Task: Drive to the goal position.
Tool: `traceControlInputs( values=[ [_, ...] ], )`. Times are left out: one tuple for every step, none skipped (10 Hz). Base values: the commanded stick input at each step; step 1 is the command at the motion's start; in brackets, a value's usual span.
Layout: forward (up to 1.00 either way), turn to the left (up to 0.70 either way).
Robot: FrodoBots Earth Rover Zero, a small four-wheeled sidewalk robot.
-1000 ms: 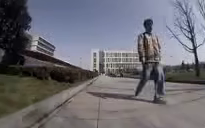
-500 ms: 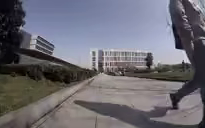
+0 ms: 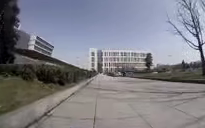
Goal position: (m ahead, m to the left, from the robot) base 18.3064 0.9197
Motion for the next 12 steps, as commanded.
traceControlInputs(
  values=[
    [0.70,0.00],
    [0.70,0.00],
    [0.70,0.04],
    [0.70,0.28],
    [0.70,0.35],
    [0.70,0.23],
    [0.70,0.00],
    [0.70,0.00],
    [0.70,0.00],
    [0.70,0.00],
    [0.74,0.00],
    [0.83,0.00]
  ],
)
